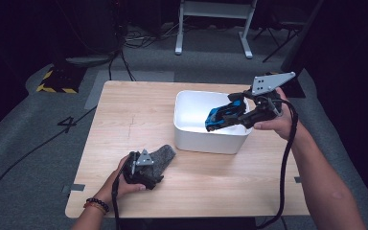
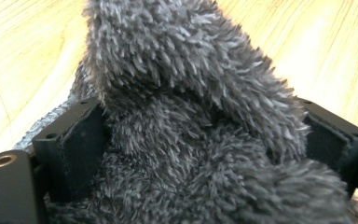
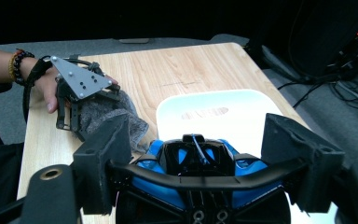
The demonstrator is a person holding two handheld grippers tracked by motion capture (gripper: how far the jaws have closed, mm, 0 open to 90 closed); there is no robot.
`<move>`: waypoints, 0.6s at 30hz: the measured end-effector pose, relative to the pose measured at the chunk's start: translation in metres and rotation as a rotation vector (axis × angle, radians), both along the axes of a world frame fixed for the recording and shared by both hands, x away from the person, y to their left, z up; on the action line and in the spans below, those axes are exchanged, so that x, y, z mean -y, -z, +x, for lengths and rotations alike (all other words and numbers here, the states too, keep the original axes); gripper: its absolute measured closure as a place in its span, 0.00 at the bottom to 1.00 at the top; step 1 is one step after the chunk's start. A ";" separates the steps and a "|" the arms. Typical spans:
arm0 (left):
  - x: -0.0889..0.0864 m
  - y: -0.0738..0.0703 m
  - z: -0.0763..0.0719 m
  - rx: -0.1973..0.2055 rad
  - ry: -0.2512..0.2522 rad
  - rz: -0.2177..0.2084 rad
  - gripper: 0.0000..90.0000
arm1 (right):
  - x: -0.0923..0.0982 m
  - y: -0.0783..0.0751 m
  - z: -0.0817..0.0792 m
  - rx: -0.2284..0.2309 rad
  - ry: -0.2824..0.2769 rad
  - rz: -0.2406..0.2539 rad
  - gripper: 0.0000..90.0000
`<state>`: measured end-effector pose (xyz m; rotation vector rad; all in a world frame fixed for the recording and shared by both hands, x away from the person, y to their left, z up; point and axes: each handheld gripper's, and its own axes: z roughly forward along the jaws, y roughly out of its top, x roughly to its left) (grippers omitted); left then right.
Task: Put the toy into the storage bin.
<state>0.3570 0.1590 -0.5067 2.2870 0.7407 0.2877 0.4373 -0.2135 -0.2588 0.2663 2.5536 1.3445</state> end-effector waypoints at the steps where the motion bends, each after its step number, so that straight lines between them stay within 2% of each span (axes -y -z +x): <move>1: 0.000 0.000 0.000 -0.001 0.000 -0.001 0.13 | -0.001 0.002 0.002 -0.001 0.000 -0.004 0.27; 9: 0.000 0.000 0.000 0.000 0.000 0.000 0.13 | -0.010 0.017 0.016 -0.023 -0.012 -0.030 0.27; 13: 0.000 0.000 0.000 0.001 0.000 0.000 0.13 | -0.009 0.023 0.023 -0.038 -0.001 -0.027 0.27; 18: 0.000 0.000 0.000 0.000 0.000 0.000 0.13 | -0.012 0.032 0.032 -0.046 0.007 -0.070 0.27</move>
